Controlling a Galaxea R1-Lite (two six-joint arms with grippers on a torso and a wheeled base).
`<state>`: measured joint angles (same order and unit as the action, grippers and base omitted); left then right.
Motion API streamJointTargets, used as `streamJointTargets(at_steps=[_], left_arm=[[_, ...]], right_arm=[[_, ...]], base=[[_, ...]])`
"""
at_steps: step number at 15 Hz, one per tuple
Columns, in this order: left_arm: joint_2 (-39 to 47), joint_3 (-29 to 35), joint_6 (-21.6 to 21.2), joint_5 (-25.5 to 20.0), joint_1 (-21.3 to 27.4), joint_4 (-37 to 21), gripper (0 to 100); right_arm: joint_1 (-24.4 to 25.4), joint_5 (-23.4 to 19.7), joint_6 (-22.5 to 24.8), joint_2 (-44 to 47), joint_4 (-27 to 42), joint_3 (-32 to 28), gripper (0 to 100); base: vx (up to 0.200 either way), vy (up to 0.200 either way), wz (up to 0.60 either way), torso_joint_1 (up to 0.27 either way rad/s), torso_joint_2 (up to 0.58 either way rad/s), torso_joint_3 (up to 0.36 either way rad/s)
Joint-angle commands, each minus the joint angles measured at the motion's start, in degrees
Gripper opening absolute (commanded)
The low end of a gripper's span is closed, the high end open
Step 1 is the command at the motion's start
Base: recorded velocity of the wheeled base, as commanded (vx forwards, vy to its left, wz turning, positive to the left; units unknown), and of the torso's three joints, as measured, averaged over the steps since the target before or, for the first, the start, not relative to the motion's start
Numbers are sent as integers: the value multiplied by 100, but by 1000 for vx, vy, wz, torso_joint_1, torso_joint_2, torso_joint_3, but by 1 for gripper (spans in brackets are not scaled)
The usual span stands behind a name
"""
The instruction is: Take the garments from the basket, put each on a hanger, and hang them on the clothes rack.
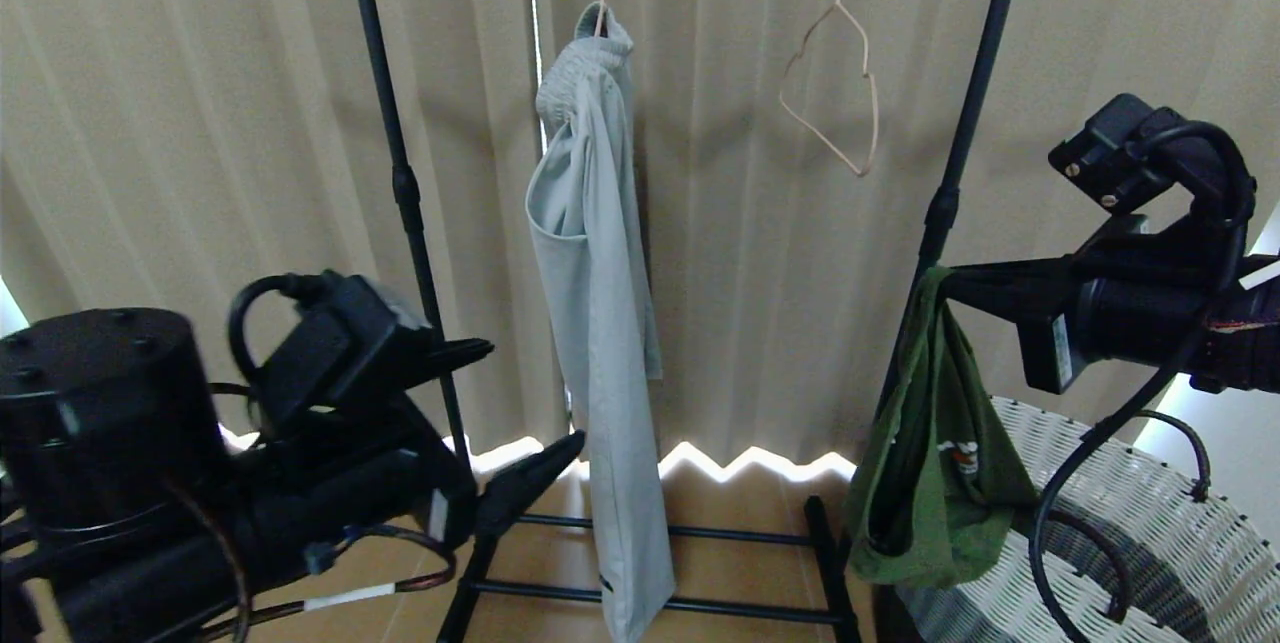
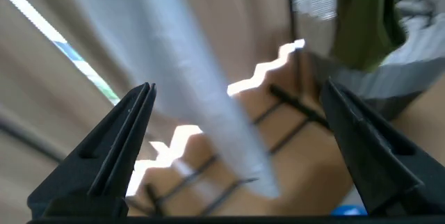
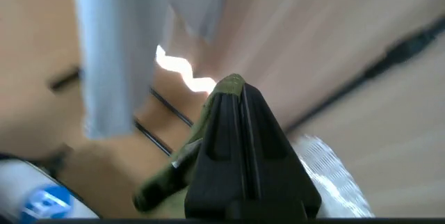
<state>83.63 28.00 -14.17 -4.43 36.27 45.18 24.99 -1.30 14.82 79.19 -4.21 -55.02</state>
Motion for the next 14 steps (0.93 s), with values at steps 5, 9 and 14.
streamJointTargets(at_steps=[5,9,14], left_arm=[[2219,1586,1346,566,1568,35,100],[2958,2262,1724,574,1682,44,100],[3098,2482,1847,557,1638,44,100]], right_arm=[[674,-151,-349,-26,-45,-220,0],[806,-151,-349,-79,-476,-106,0],[911,-151,-331,-237,-476,-35,0]], base=[[0,0,0,0,0,0],[0,0,0,0,0,0],[0,0,0,0,0,0]])
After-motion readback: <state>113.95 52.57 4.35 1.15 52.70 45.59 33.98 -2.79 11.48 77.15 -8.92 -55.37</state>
